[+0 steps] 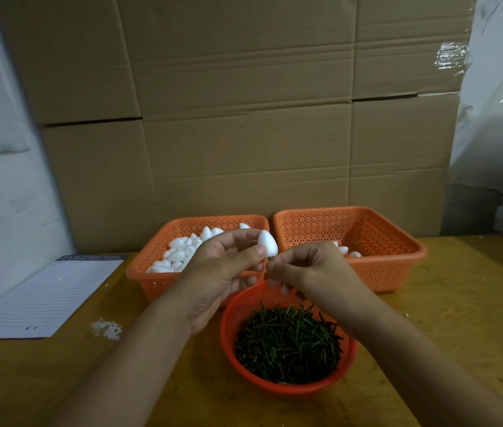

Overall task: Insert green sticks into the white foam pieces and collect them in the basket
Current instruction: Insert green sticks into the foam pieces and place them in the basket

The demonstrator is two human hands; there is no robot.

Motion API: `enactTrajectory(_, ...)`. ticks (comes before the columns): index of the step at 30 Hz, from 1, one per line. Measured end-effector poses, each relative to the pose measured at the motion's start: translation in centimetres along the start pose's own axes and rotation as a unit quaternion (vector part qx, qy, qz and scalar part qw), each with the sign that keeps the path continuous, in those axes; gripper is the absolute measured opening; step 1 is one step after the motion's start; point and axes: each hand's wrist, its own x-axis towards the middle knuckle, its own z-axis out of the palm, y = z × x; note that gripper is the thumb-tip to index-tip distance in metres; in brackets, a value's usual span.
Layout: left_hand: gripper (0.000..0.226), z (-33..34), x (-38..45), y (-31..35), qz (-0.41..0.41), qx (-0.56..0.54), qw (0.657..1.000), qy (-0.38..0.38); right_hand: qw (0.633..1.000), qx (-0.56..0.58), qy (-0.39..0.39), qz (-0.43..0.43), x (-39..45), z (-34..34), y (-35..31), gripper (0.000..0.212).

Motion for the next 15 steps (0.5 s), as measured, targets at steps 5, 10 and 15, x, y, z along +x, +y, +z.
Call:
enactTrajectory(5,0.034,-0.4,0.5,0.1,-0.007,-0.024,0.996,0.08,0.999,0.017,0.027,0.034,0.2,-0.8,0.3,0.023)
enactTrajectory(10,0.014,-2.4,1.4,0.5,-0.039,-0.057,0.979,0.19,0.988,0.05,0.087,0.114,0.8,-3.0,1.8,0.021)
enactTrajectory(15,0.014,-4.8,1.8,1.2,-0.035,-0.096,0.96,0.262,0.962,0.135,0.139,0.194,1.7,-5.9,3.9,0.02)
